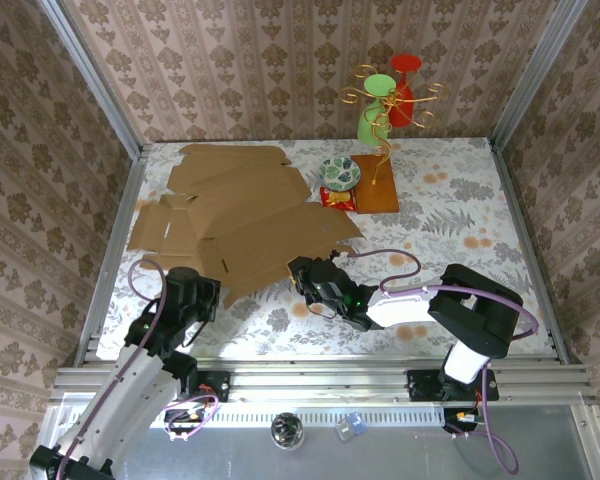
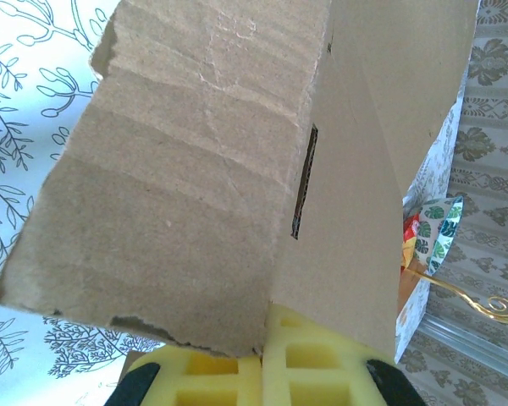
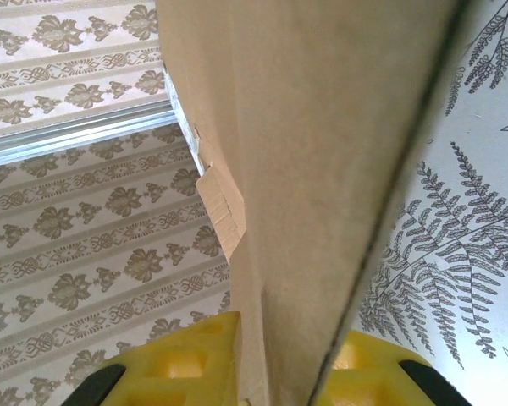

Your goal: Fold the paper box

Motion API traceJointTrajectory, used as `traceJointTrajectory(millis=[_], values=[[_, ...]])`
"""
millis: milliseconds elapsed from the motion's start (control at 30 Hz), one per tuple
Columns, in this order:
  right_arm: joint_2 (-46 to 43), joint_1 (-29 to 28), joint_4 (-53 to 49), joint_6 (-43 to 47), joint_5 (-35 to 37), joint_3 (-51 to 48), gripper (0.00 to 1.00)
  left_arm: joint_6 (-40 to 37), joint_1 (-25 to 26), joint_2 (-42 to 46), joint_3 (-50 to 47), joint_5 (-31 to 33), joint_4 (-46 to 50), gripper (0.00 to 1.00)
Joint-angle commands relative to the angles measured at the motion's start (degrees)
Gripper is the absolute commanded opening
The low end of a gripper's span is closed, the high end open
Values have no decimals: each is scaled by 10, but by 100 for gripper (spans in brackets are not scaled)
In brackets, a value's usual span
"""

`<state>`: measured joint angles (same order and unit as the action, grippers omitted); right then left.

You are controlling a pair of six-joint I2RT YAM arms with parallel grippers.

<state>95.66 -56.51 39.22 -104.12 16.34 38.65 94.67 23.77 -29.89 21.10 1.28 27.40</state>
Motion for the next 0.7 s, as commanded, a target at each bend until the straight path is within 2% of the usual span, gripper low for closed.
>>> traceJointTrajectory(millis=[0,100,133,233,267,467,667], values=[[13,2,18,11,34,19,15,-16,-7,4,19,-24,6,0],[9,2,14,12,37,23,8,-23,-9,3,22,-25,5,0],[6,3,11,18,38,28,0,-30,-10,2,27,-26,5,0],[-17,10,-28,43,36,55,0,-71,-13,-14,66,-24,27,38],[-26,14,-46,54,36,68,0,-96,-12,-24,88,-23,36,44],[-62,36,-124,91,33,167,0,-237,-7,-81,256,25,99,57],[-53,55,-161,110,25,282,0,-311,-5,-93,374,73,146,65]])
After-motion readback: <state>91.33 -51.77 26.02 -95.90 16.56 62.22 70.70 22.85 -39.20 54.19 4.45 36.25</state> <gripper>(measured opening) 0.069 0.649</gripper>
